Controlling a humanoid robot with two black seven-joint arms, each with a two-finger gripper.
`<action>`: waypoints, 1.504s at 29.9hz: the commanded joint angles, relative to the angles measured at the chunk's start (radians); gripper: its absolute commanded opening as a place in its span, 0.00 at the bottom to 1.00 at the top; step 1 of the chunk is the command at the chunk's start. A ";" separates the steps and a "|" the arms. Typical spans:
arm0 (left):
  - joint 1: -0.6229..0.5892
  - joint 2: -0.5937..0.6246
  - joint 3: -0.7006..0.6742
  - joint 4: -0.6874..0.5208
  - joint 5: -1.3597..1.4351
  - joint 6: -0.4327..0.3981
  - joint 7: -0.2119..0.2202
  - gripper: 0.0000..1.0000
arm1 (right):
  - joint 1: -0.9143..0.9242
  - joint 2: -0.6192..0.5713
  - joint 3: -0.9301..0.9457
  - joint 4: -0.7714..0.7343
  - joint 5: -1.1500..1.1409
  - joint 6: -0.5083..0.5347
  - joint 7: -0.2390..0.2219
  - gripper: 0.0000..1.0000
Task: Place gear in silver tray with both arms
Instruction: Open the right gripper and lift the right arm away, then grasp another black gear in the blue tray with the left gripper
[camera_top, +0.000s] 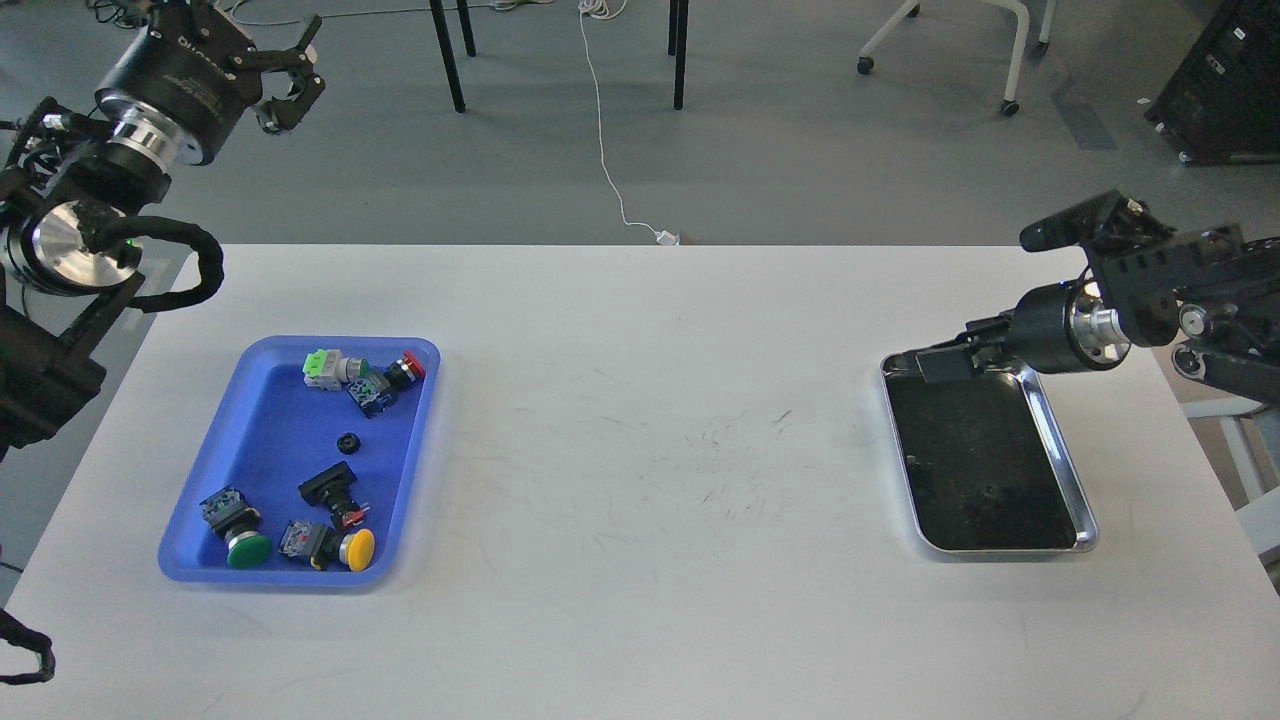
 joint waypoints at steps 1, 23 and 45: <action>-0.006 0.012 0.014 -0.049 0.139 -0.010 0.035 0.96 | -0.032 0.051 0.153 -0.032 0.188 0.004 0.000 0.97; 0.072 0.266 0.350 -0.303 1.408 0.079 0.030 0.93 | -0.279 0.127 0.848 -0.285 1.146 0.038 -0.003 0.99; 0.080 0.262 0.620 -0.284 1.859 0.099 0.029 0.61 | -0.800 0.224 1.259 -0.121 1.287 0.155 0.011 0.99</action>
